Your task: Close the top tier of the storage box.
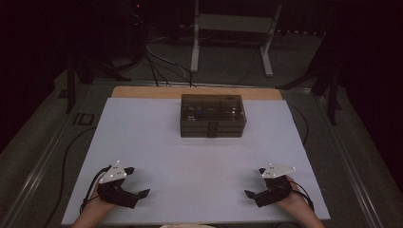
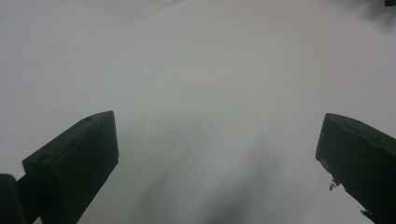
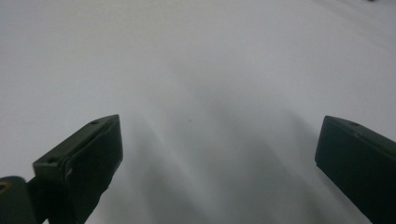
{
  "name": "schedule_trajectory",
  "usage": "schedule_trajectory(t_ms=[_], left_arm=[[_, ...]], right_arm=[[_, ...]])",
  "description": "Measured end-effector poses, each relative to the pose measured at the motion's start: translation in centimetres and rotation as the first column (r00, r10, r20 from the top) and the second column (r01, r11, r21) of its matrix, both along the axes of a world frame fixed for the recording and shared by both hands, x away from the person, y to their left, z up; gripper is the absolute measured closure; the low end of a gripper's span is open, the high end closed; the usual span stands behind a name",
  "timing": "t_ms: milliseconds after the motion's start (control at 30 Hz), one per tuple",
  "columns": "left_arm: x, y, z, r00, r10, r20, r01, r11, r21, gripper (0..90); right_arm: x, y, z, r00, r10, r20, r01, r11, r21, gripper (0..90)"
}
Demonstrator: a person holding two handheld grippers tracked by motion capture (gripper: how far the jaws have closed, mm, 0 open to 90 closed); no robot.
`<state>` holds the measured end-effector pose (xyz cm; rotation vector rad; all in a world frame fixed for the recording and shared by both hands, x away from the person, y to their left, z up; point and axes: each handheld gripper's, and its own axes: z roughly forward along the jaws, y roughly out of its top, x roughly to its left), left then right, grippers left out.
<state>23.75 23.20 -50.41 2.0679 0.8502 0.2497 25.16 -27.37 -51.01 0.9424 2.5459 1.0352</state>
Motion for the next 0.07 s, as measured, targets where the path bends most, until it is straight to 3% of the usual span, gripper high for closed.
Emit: schedule_trajectory(t_ms=[67], left_arm=[[0.00,0.00,0.00,1.0000,0.000,0.000,0.000,1.0000,0.000,0.1]], right_arm=[[0.02,-0.02,-0.01,1.0000,0.001,0.001,-0.001,1.000,-0.005,1.5]])
